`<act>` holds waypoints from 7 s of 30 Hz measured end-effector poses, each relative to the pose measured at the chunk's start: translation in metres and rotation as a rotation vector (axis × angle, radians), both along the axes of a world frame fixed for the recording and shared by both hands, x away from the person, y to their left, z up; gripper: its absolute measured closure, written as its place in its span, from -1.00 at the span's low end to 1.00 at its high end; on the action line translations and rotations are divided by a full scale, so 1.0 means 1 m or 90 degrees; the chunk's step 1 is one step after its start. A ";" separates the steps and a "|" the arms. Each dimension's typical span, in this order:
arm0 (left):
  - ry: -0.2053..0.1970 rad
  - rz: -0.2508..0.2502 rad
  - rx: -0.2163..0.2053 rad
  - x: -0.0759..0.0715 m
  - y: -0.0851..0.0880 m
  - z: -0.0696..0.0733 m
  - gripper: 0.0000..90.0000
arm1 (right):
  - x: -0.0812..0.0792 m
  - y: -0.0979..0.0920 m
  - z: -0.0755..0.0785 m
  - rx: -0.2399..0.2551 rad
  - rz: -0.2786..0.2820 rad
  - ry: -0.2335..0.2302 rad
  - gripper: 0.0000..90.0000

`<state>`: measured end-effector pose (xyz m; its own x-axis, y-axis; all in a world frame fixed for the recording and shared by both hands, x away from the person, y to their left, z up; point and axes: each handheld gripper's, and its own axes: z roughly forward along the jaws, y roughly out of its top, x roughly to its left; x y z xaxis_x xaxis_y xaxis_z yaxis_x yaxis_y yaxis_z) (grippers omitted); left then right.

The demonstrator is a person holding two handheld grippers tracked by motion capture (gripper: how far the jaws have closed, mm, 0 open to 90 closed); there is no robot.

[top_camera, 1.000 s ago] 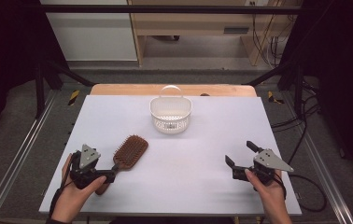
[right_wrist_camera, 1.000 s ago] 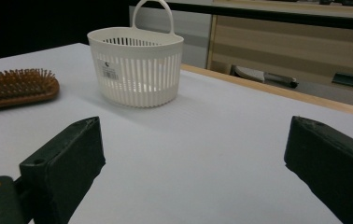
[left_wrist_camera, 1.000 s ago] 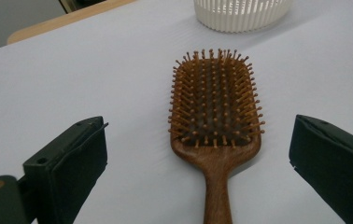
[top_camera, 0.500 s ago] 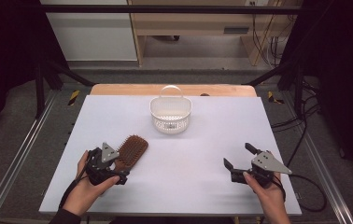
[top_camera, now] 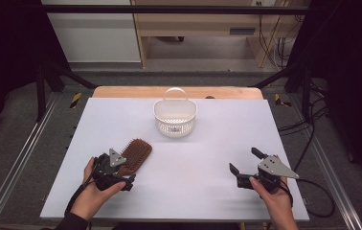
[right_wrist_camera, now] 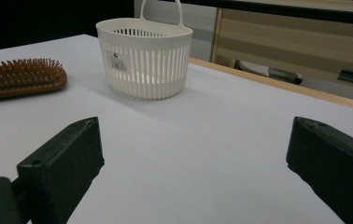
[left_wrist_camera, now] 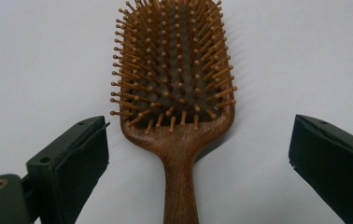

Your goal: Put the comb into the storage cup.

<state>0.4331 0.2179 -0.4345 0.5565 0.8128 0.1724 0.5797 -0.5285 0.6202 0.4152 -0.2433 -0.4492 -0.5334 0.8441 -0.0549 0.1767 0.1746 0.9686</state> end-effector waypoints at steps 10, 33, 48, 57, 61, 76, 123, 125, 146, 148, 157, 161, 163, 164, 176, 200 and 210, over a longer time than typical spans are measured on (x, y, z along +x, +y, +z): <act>0.019 0.006 -0.009 0.006 0.001 0.007 -0.89 | 0.000 -0.001 -0.001 0.001 -0.004 0.003 -0.93; 0.053 0.034 -0.015 0.012 0.009 0.001 -0.89 | 0.002 -0.001 -0.002 0.001 -0.005 0.009 -0.92; 0.086 0.041 -0.007 0.017 0.011 -0.004 -0.87 | 0.001 -0.001 -0.002 0.001 -0.005 0.013 -0.92; 0.120 0.042 0.001 0.022 0.013 -0.004 -0.58 | 0.002 -0.001 -0.002 0.000 -0.003 0.015 -0.92; 0.148 0.035 0.001 0.027 0.014 -0.003 -0.42 | 0.002 -0.001 -0.002 0.000 -0.003 0.016 -0.92; 0.211 0.016 0.019 0.034 0.016 -0.007 0.20 | 0.002 0.000 -0.002 -0.001 0.001 0.019 -0.92; 0.139 0.002 0.039 0.022 0.016 -0.009 0.61 | 0.003 0.002 -0.004 0.001 0.014 0.031 -0.91; 0.116 0.001 0.025 0.021 0.019 -0.004 0.61 | 0.002 0.002 -0.003 0.002 0.014 0.028 -0.91; -0.132 0.006 -0.144 0.006 0.021 0.004 0.61 | 0.000 0.005 0.002 0.035 0.021 0.023 -0.91; -0.140 0.002 -0.149 0.005 0.021 0.007 0.61 | 0.000 0.008 0.003 0.047 0.029 0.023 -0.91; -0.189 0.003 -0.205 -0.008 0.024 0.012 0.61 | 0.000 0.030 0.014 0.130 0.035 0.032 -0.92; -0.209 0.004 -0.216 -0.010 0.025 0.012 0.61 | 0.001 0.046 0.023 0.135 0.048 0.033 -0.92; -0.217 0.005 -0.223 -0.011 0.026 0.013 0.61 | 0.002 0.054 0.028 0.145 0.054 0.033 -0.90; -0.221 0.006 -0.224 -0.011 0.027 0.013 0.61 | 0.004 0.060 0.032 0.145 0.060 0.032 -0.89; -0.247 -0.008 -0.216 -0.017 0.025 0.013 0.61 | 0.028 0.130 0.057 0.192 0.113 0.060 -0.85; -0.254 -0.032 -0.203 -0.019 0.014 0.008 0.61 | 0.034 0.182 0.071 0.222 0.166 0.101 -0.88; -0.261 -0.057 -0.199 -0.023 0.007 0.009 0.61 | 0.037 0.199 0.069 0.229 0.182 0.117 -0.87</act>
<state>0.4104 0.2244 -0.4259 0.5640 0.8126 0.1473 0.2175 -0.3183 0.9227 0.4524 -0.0444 -0.3799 -0.7195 0.6113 0.3296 0.3442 -0.0983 0.9337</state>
